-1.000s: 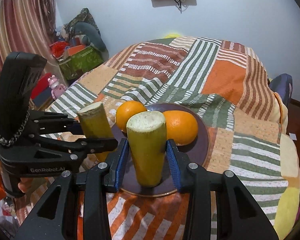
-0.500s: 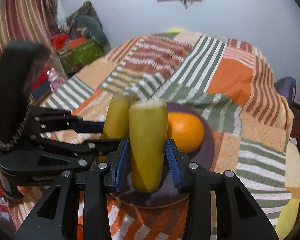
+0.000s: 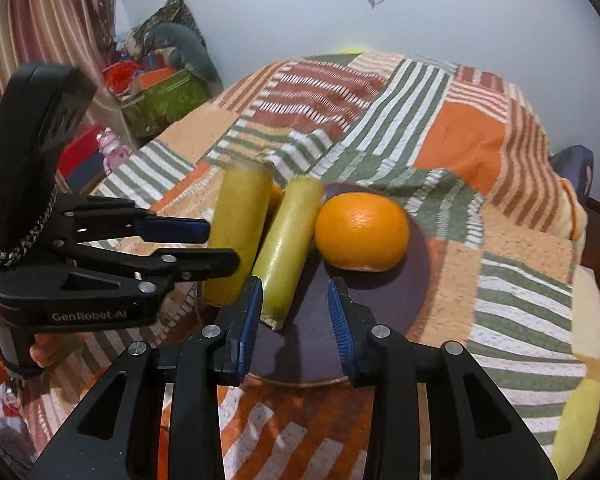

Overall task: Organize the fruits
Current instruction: 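Lower the cob onto the plate with the left gripper while the right gripper lowers its cob, then open both grippers to release the corn cobs and withdraw, then grasp a red tomato with the left gripper while the right gripper grasps the other tomato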

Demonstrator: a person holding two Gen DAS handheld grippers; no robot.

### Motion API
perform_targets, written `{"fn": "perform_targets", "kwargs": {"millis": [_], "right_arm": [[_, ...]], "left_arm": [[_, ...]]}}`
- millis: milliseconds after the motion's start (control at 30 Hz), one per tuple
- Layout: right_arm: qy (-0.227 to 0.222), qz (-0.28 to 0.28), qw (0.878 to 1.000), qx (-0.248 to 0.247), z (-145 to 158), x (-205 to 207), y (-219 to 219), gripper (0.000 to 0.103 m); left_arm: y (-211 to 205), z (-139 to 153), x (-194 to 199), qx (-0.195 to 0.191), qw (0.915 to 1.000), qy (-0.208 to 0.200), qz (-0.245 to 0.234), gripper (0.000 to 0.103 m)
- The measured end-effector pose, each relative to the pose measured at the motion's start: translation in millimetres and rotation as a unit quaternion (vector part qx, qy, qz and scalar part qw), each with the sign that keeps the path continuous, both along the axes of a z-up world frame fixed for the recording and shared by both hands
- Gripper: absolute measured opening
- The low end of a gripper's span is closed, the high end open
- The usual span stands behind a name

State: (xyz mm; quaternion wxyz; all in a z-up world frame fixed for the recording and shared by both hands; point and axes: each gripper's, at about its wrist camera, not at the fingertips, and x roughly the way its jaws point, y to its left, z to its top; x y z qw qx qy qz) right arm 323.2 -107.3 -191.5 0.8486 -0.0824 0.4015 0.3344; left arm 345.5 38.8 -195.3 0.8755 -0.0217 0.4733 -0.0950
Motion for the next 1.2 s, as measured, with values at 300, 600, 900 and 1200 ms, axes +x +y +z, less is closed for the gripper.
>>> {"fn": "perform_targets", "kwargs": {"millis": [300, 600, 900, 1200], "right_arm": [[-0.023, -0.025, 0.999, 0.003, 27.6, -28.0, -15.5, 0.041], [-0.056, -0.031, 0.998, 0.004, 55.6, -72.7, -19.9, 0.059], [-0.059, -0.027, 0.998, -0.007, 49.3, -113.3, -12.5, 0.067], [-0.018, -0.003, 1.000, -0.024, 15.8, -130.0, 7.9, 0.068]], "left_arm": [[4.0, 38.3, -41.0, 0.013, 0.9993, -0.036, 0.006, 0.040], [7.1, 57.9, -94.5, 0.017, 0.9984, -0.053, 0.010, 0.049], [9.1, 52.2, -142.1, 0.024, 0.9986, -0.046, 0.010, 0.059], [20.1, 19.9, -164.3, 0.016, 0.9998, -0.002, 0.015, 0.059]]}}
